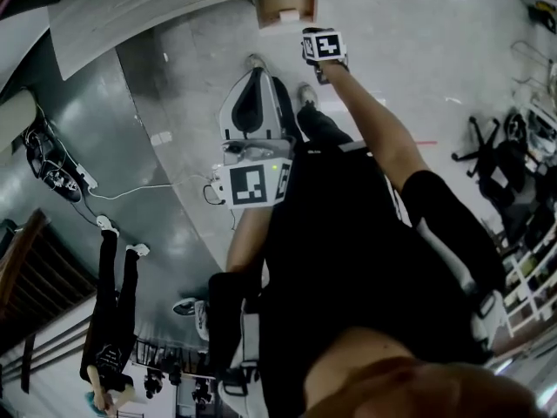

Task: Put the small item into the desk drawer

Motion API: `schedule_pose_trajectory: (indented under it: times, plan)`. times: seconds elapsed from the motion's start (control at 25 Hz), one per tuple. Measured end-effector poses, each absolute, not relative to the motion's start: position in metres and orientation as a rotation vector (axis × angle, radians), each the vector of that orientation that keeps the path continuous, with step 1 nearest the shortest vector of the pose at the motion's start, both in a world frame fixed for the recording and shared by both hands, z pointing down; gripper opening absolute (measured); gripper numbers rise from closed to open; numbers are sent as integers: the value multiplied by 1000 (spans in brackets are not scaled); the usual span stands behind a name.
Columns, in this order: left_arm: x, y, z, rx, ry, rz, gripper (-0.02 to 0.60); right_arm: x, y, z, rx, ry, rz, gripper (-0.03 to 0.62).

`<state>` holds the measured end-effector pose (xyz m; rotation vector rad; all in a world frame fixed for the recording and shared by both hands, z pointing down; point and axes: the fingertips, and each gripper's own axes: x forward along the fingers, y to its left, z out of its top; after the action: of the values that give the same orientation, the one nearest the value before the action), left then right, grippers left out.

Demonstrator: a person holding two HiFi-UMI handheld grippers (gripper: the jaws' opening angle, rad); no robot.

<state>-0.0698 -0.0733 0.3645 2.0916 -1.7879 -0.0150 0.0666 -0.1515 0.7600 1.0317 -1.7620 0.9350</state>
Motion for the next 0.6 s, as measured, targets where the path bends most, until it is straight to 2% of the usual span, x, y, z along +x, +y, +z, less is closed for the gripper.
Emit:
schedule_pose_trajectory:
  times: [0.6]
  plan:
    - [-5,10,320,2089,-1881,-7,-9,105,-87,653,992,-1967,862,0]
